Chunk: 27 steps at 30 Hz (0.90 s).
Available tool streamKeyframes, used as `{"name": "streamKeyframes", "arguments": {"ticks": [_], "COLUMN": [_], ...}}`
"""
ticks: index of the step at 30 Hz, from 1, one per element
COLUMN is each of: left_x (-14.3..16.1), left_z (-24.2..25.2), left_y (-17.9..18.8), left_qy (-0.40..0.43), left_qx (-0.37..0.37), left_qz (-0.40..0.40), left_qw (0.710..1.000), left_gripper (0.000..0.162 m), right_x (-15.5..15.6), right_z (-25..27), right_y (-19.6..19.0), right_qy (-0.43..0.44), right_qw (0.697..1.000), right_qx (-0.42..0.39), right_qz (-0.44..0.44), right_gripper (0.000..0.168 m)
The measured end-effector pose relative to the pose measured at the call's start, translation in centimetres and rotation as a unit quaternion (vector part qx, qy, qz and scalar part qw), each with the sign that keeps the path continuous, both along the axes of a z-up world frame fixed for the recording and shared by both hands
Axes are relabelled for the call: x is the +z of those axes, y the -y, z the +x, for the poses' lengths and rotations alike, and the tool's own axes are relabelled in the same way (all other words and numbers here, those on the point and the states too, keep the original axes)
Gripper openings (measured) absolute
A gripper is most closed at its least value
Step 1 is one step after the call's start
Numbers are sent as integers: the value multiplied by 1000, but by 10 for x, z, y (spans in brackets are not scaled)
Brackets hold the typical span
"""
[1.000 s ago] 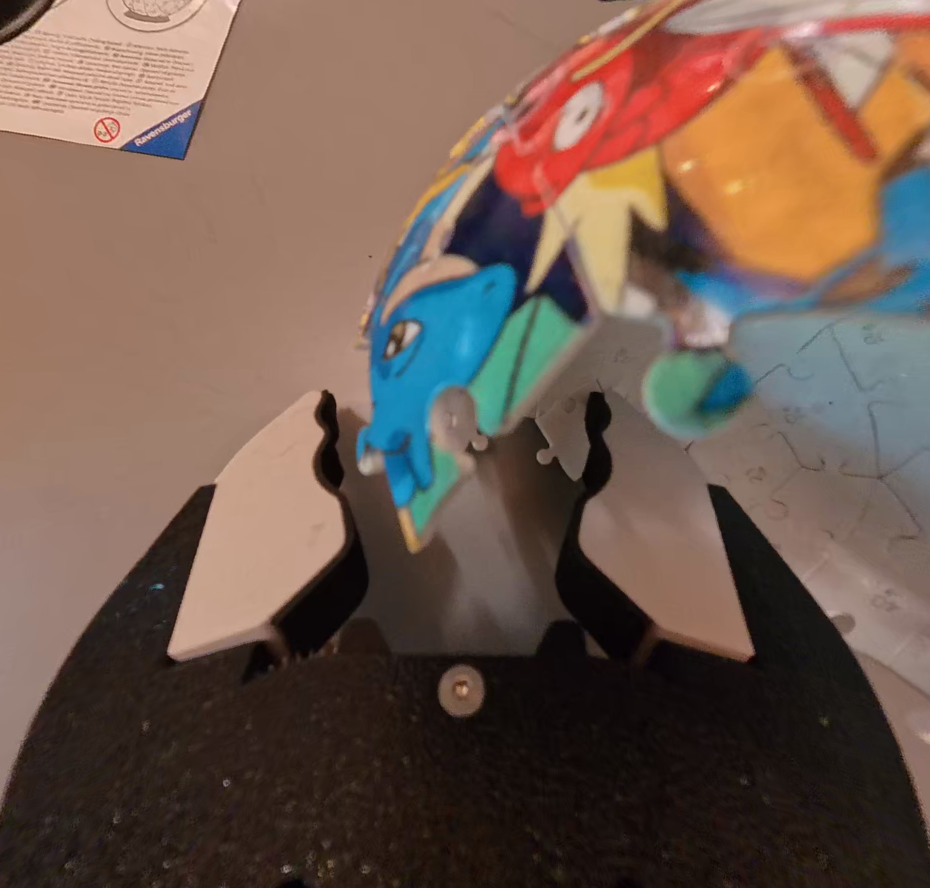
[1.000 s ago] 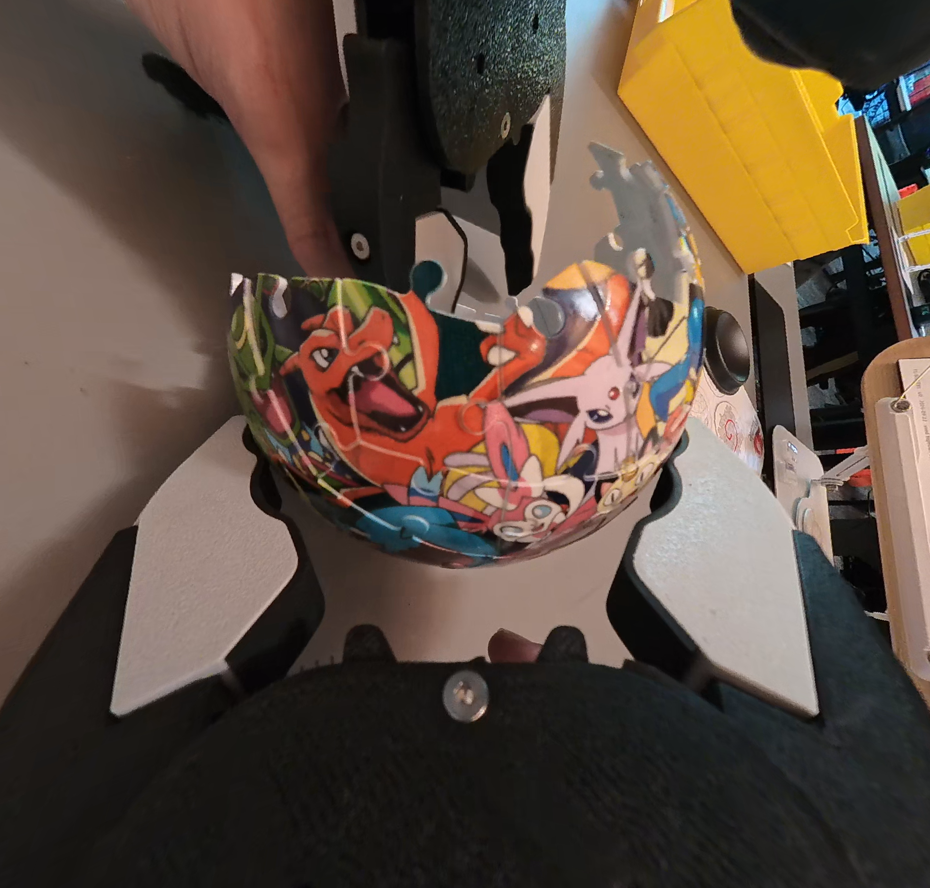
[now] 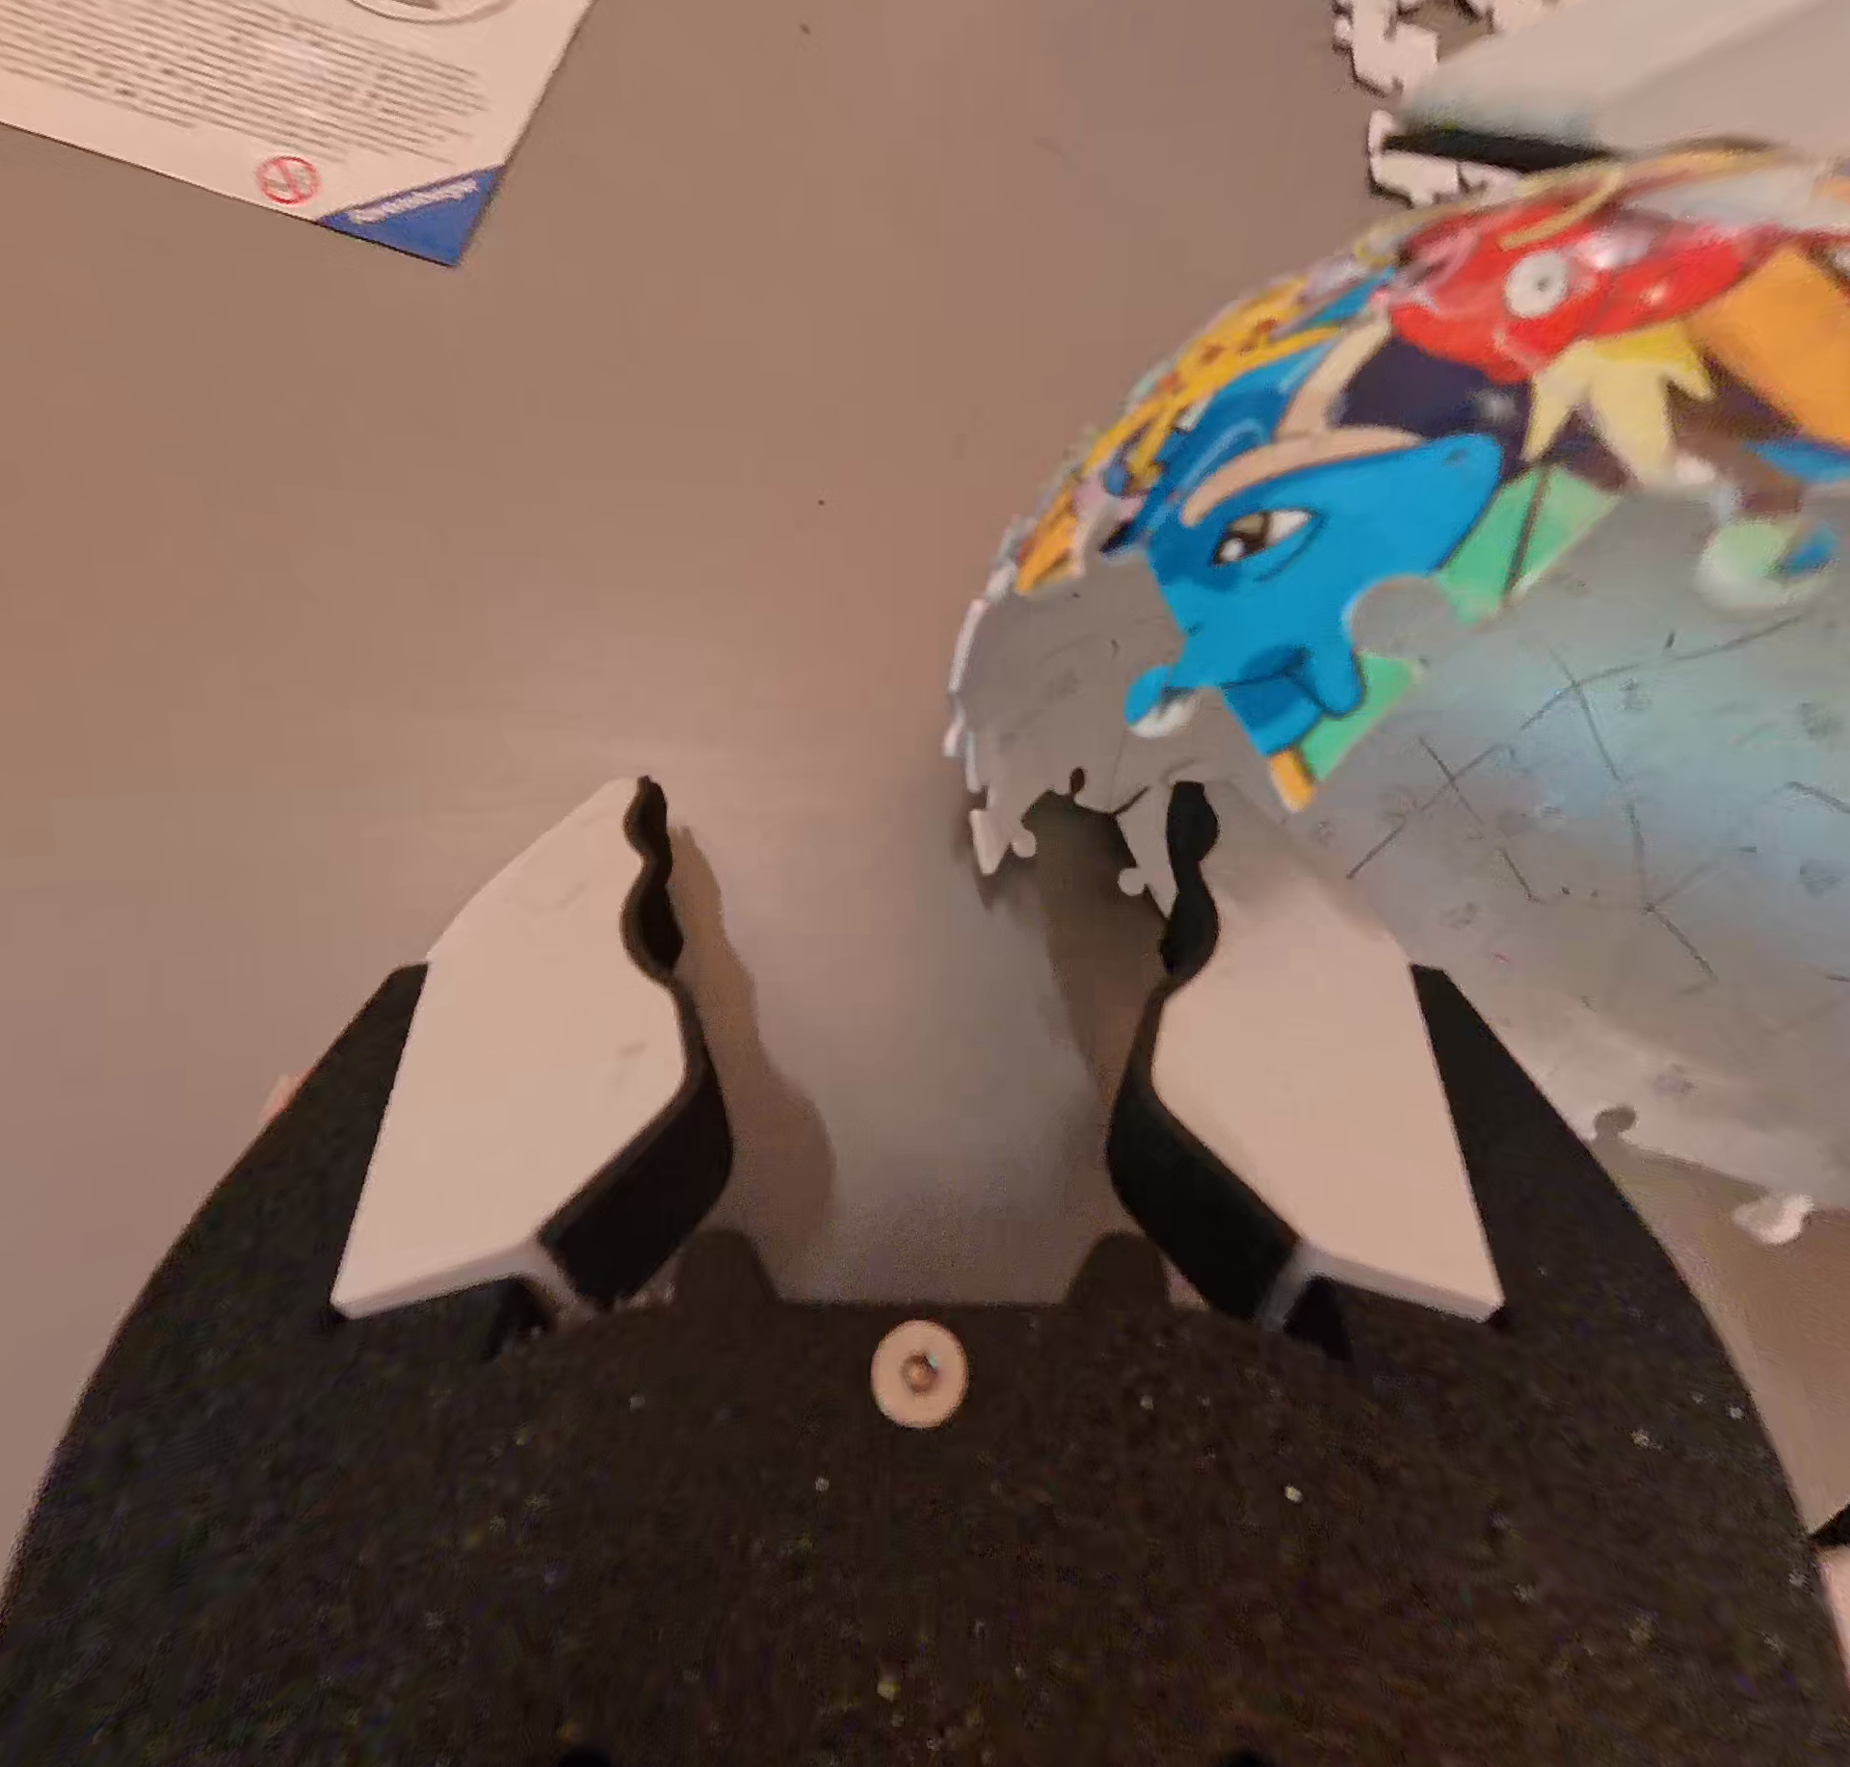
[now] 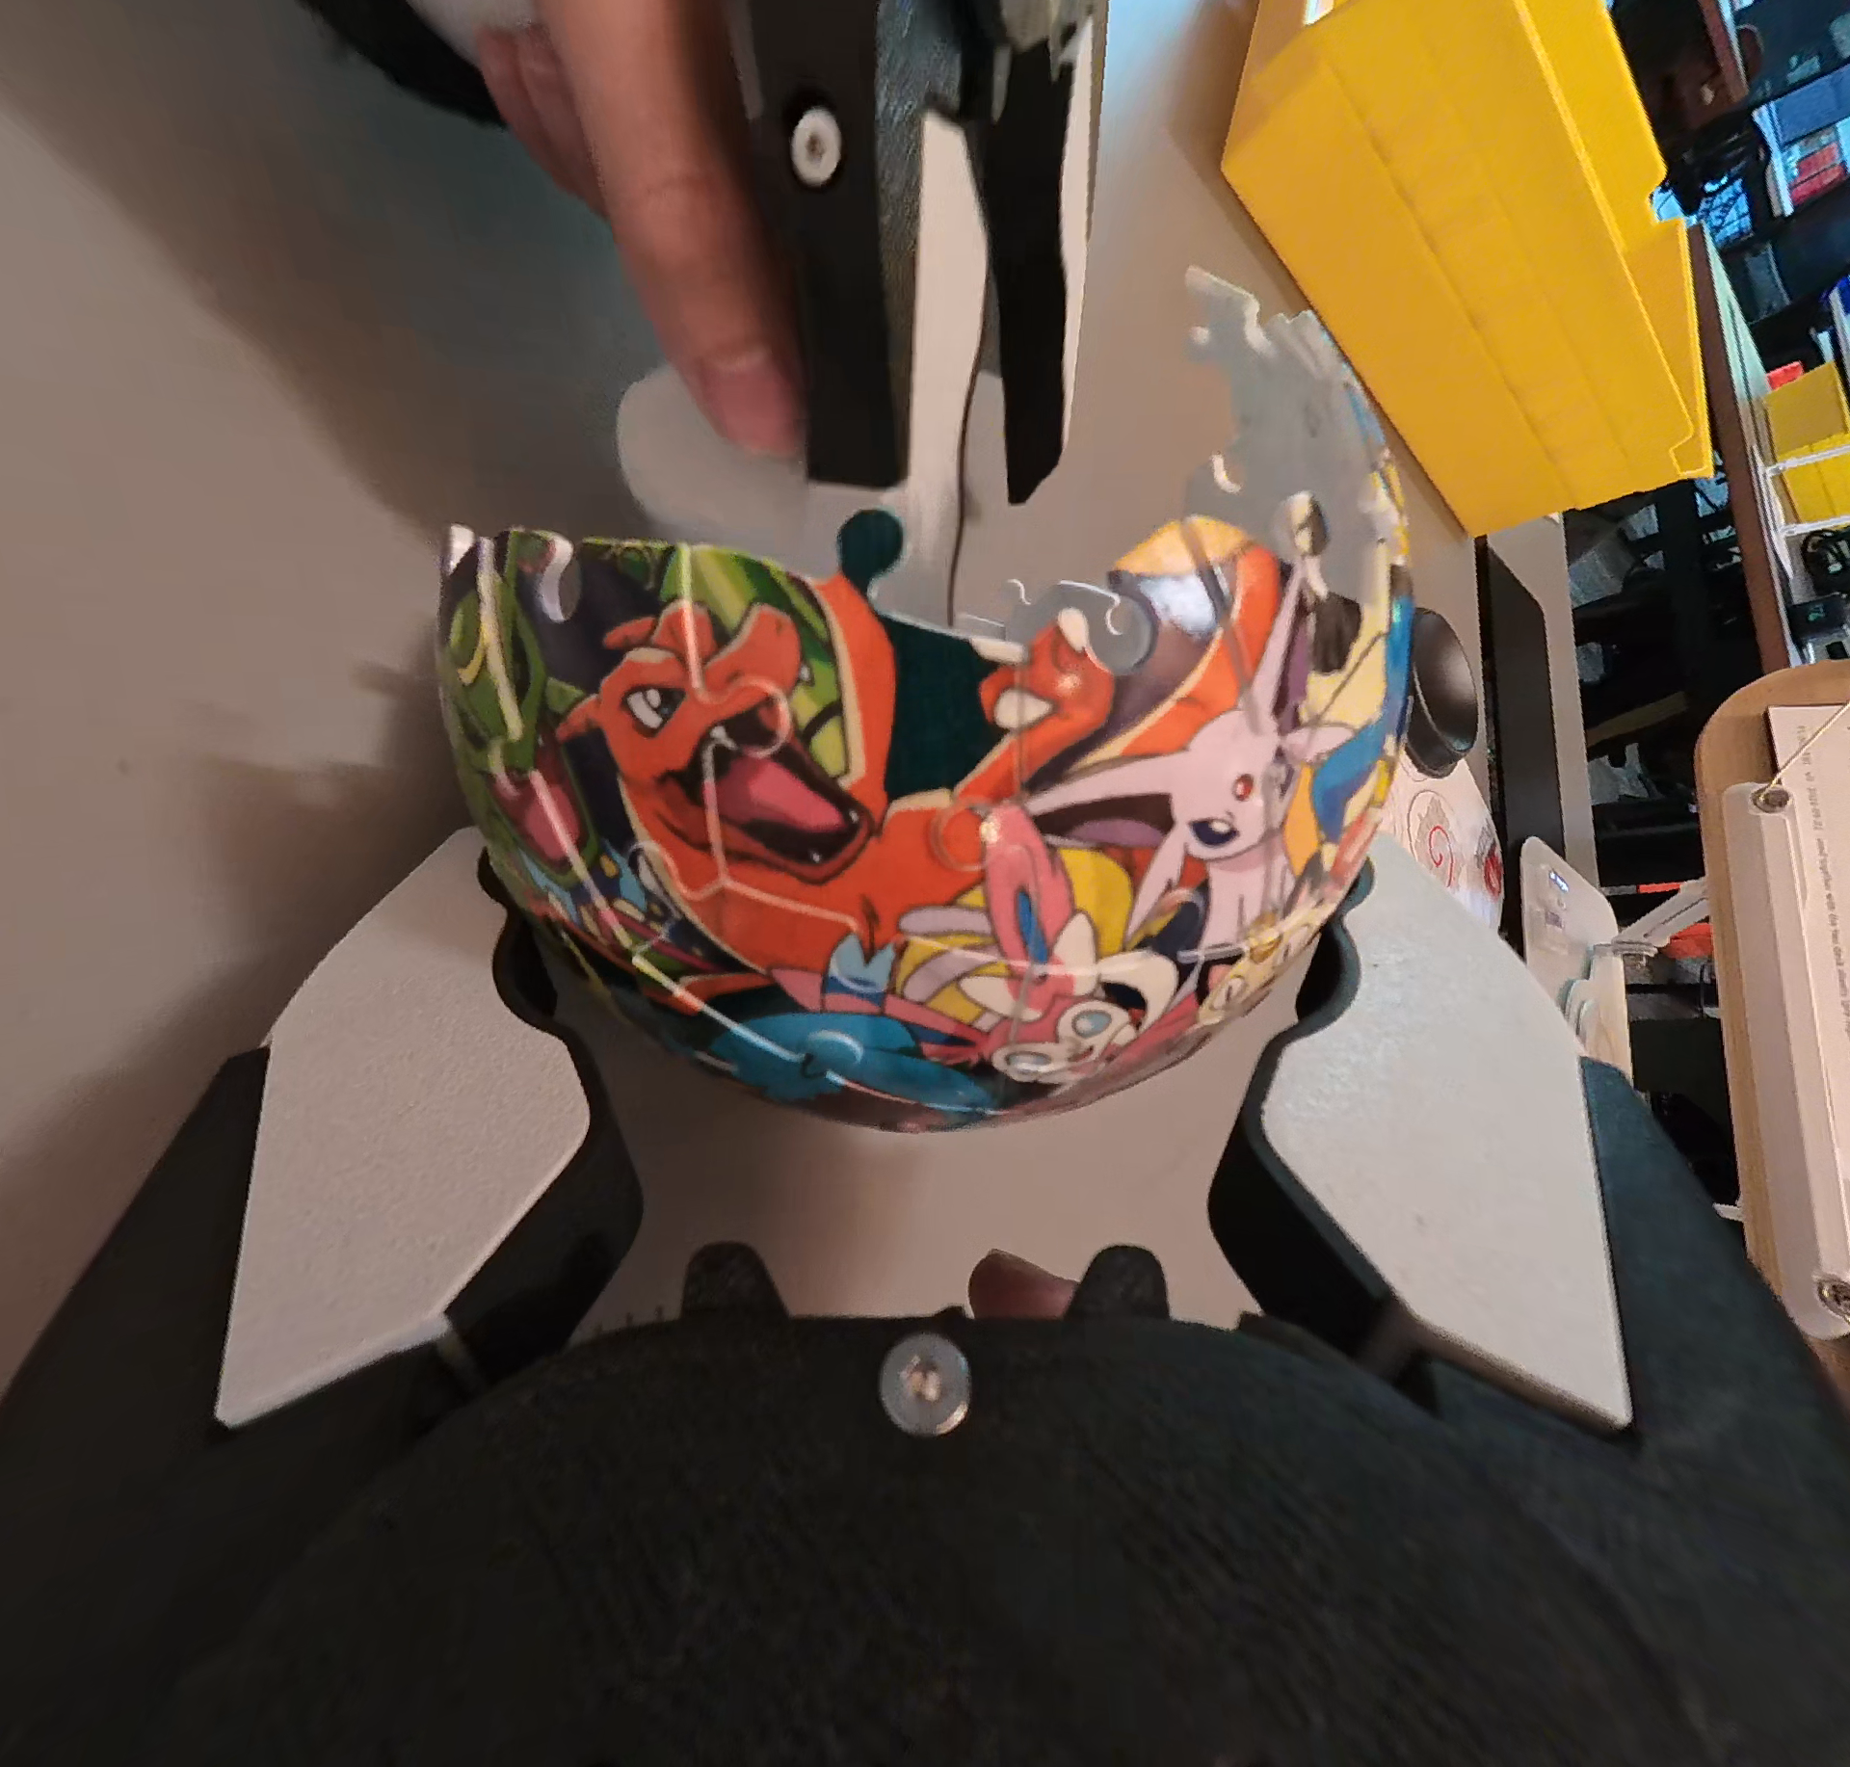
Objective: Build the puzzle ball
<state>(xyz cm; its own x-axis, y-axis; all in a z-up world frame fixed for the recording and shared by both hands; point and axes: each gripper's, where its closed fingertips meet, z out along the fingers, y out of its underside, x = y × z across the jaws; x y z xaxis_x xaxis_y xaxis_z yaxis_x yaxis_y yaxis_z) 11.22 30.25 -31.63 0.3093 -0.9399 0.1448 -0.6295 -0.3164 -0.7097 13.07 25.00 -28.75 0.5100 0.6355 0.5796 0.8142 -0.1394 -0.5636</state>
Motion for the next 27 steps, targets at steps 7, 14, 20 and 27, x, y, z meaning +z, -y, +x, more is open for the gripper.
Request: {"name": "streamKeyframes", "arguments": {"ticks": [7, 14, 20, 27], "left_x": [-15, -17, -15, 6], "left_z": [8, 9, 10, 7], "left_y": [0, 4, 8, 1], "left_qy": [-61, -72, -57, 29], "left_qx": [-9, -20, -15, 28], "left_qz": [65, 43, 46, -22], "left_qw": [996, 996, 997, 999], "left_gripper": [96, 90, 79, 85], "right_x": [0, 1, 1, 1], "right_z": [1, -3, -1, -1], "right_y": [0, -3, -3, -3], "right_qy": [-7, -31, -29, -24], "right_qw": [1000, 999, 1000, 1000], "right_qx": [-3, -1, -3, -3], "right_qz": [0, 8, 5, 6], "right_gripper": [145, 146, 146, 146]}}
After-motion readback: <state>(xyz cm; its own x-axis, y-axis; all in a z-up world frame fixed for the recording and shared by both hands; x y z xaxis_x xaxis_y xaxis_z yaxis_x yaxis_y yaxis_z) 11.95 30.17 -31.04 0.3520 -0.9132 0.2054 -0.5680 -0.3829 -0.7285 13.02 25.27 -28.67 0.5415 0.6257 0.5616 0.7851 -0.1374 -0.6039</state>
